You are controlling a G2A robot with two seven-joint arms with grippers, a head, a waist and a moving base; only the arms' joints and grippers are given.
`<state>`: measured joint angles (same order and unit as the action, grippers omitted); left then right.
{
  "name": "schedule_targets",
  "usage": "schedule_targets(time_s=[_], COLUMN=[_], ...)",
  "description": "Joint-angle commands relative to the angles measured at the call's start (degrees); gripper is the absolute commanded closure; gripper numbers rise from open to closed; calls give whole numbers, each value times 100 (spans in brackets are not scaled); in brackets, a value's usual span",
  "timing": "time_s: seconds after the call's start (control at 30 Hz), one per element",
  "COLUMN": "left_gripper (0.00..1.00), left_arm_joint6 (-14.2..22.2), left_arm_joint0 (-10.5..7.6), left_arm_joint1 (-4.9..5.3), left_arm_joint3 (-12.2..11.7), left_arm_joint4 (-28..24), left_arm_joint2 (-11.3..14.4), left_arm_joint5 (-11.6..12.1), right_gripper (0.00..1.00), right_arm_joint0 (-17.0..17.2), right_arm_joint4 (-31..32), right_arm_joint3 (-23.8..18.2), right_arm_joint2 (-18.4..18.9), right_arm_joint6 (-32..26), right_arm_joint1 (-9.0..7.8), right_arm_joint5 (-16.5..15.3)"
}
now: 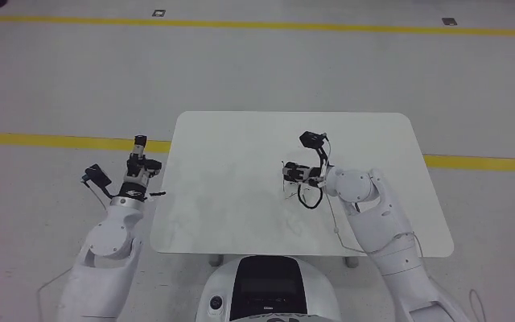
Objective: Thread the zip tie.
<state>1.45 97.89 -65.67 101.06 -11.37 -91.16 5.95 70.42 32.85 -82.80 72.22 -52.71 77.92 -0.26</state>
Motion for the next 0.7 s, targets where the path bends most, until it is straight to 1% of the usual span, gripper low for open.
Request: schedule_targets(time_s=[0.0, 0.07, 0.1, 0.13, 0.17, 0.4, 0.43, 0.47, 0.5, 0.53, 0.57, 0.6, 0.67], left_gripper=[0, 0, 0, 0, 0, 0, 0, 0, 0, 0, 0, 0, 0], left_arm_joint6=[-53, -74, -53, -18, -70, -70, -75, -85, -61, -26, -35, -63, -191], left_arm_joint0=[4, 3, 3, 12, 21, 21, 13, -5, -2, 15, 12, -7, -19], left_arm_joint1=[4, 1, -2, -2, -1, -1, 0, 4, 6, 7, 9, 17, 26], left_arm_joint3=[-33, -60, -60, -60, -80, -80, -78, -51, -18, -25, -31, -9, 82], left_arm_joint4=[523, 895, 1011, 1155, 1298, 1298, 1327, 1540, 1702, 1795, 1903, 2208, 2892], left_arm_joint2=[50, 149, 201, 251, 252, 252, 251, 262, 300, 332, 331, 327, 442], left_arm_joint5=[196, 359, 457, 586, 623, 623, 628, 715, 894, 1140, 1273, 1353, 1353], right_gripper=[100, 100, 100, 100, 100, 100, 100, 100, 100, 100, 100, 100, 100], right_arm_joint0=[-7, -4, -9, -9, -9, -9, 25, 54, 73, 98, 110, 116, 104], right_arm_joint4=[-202, -453, -527, -527, -527, -527, -547, -610, -695, -780, -835, -910, -1077], right_arm_joint3=[26, 51, 61, 61, 61, 61, 56, 53, 48, 44, 49, 65, 113], right_arm_joint2=[18, 17, 10, 10, 10, 10, -1, -12, -20, -26, -37, -44, -62], right_arm_joint6=[84, 151, 155, 155, 155, 155, 254, 318, 367, 474, 534, 603, 745], right_arm_joint1=[4, 13, 14, 14, 14, 14, 15, 18, 20, 24, 26, 31, 43], right_arm_joint5=[113, 220, 222, 222, 222, 222, 212, 211, 196, 200, 217, 256, 332])
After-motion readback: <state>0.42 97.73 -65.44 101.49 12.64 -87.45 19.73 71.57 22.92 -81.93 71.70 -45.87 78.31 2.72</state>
